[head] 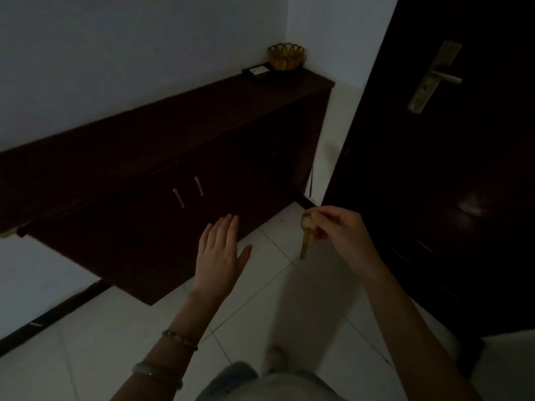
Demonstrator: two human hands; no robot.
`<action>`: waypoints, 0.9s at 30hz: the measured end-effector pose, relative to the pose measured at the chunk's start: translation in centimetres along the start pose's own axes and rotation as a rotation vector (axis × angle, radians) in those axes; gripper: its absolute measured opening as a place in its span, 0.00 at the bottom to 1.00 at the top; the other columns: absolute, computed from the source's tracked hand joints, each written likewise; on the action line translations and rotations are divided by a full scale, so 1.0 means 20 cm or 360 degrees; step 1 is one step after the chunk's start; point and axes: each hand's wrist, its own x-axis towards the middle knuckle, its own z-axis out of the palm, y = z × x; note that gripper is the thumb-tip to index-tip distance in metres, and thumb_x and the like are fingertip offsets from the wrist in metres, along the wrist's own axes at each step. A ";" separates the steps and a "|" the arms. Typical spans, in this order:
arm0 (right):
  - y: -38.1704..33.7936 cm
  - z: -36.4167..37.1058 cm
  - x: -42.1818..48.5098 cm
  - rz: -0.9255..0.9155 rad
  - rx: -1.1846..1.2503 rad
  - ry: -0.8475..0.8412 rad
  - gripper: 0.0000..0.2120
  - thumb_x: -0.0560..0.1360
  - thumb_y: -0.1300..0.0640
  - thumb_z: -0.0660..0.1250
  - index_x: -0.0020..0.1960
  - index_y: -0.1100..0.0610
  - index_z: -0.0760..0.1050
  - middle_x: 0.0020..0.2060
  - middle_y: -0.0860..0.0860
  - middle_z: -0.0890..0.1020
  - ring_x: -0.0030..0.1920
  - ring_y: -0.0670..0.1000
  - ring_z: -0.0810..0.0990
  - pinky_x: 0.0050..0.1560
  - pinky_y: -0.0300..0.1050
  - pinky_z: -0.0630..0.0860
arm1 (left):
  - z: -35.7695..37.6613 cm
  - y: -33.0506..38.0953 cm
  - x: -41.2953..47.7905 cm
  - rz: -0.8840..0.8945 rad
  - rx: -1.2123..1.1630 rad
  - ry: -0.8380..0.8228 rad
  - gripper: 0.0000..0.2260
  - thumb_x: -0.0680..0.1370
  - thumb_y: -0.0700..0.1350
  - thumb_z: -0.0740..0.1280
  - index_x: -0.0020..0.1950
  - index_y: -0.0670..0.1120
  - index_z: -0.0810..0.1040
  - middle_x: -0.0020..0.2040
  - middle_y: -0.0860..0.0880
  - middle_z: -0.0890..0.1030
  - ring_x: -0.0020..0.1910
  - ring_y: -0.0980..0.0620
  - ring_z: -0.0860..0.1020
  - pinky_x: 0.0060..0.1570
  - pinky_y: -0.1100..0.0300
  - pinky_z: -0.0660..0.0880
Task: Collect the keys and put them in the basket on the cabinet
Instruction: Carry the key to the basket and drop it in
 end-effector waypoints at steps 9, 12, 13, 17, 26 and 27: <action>0.07 -0.12 0.68 0.0046 0.0013 0.0021 0.11 0.75 0.63 0.63 0.42 0.50 0.80 0.39 0.50 0.83 0.34 0.42 0.81 0.32 0.32 0.76 | 0.22 0.00 0.64 -0.0035 -0.0070 -0.0098 0.29 0.74 0.51 0.68 0.69 0.36 0.65 0.67 0.36 0.71 0.63 0.38 0.72 0.60 0.44 0.70; 0.09 -0.16 0.94 0.0035 -0.0004 0.0054 0.10 0.75 0.63 0.63 0.44 0.53 0.80 0.40 0.52 0.83 0.35 0.43 0.81 0.34 0.34 0.78 | 0.30 -0.03 0.91 -0.0017 -0.0087 -0.0097 0.29 0.74 0.50 0.68 0.69 0.36 0.66 0.66 0.36 0.71 0.62 0.38 0.73 0.58 0.44 0.72; 0.09 -0.16 1.03 0.0033 -0.0013 0.0072 0.09 0.75 0.63 0.63 0.44 0.53 0.80 0.40 0.53 0.83 0.34 0.44 0.81 0.35 0.35 0.79 | 0.33 -0.05 1.00 -0.0008 -0.0089 -0.0090 0.29 0.74 0.50 0.68 0.69 0.36 0.66 0.67 0.36 0.71 0.62 0.38 0.73 0.58 0.44 0.72; 0.06 -0.17 1.41 0.0013 -0.0050 0.0135 0.09 0.75 0.63 0.63 0.44 0.53 0.80 0.39 0.52 0.83 0.34 0.45 0.81 0.38 0.39 0.79 | 0.41 -0.12 1.39 0.0004 -0.0119 -0.0075 0.29 0.75 0.50 0.68 0.70 0.37 0.65 0.68 0.37 0.70 0.64 0.39 0.71 0.62 0.44 0.69; -0.05 -0.14 2.17 -0.0075 0.0027 0.0161 0.11 0.75 0.62 0.63 0.43 0.50 0.81 0.38 0.50 0.83 0.35 0.42 0.80 0.34 0.34 0.78 | 0.53 -0.27 2.17 0.0080 -0.0183 -0.0016 0.29 0.74 0.51 0.67 0.70 0.39 0.63 0.68 0.38 0.70 0.64 0.41 0.72 0.61 0.46 0.70; -0.06 -0.14 2.24 -0.0076 0.0025 0.0154 0.11 0.75 0.62 0.63 0.42 0.49 0.81 0.39 0.49 0.83 0.36 0.42 0.81 0.34 0.34 0.78 | 0.54 -0.28 2.23 0.0087 -0.0191 -0.0016 0.29 0.75 0.51 0.67 0.70 0.39 0.62 0.68 0.38 0.69 0.64 0.41 0.71 0.61 0.46 0.70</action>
